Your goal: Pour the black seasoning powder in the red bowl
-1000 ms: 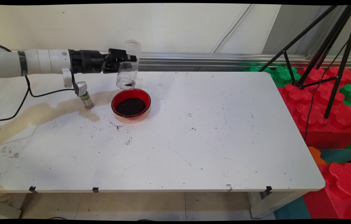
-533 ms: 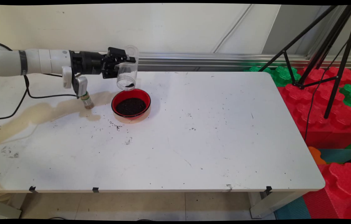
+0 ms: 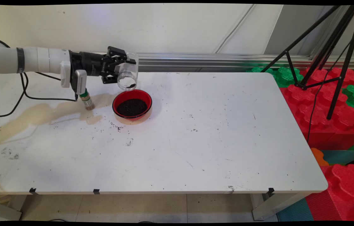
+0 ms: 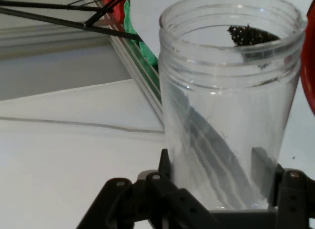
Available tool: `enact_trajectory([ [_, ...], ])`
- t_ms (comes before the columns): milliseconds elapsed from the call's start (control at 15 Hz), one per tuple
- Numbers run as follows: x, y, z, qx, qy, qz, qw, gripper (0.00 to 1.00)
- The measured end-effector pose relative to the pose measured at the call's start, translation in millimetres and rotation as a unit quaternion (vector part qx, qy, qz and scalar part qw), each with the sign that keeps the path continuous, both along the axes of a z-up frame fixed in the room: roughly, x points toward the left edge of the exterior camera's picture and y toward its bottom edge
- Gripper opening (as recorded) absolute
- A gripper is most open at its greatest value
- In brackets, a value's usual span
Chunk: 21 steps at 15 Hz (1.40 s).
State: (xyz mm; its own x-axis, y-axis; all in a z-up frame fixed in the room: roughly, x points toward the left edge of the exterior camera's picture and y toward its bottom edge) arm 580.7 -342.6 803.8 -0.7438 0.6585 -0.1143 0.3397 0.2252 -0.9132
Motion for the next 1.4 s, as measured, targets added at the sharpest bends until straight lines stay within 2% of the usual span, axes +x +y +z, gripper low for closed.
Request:
enact_trajectory([
  [400,-2,7,9,0.057,0.044,0.023,0.9972,0.00],
  [600,-6,13,18,0.093,0.074,0.033,0.9924,0.00],
  [933,-13,21,28,0.130,0.107,0.042,0.9849,0.00],
  [1200,-20,28,38,0.162,0.136,0.049,0.9762,0.00],
  [1400,-28,35,47,0.198,0.168,0.058,0.9639,0.00],
])
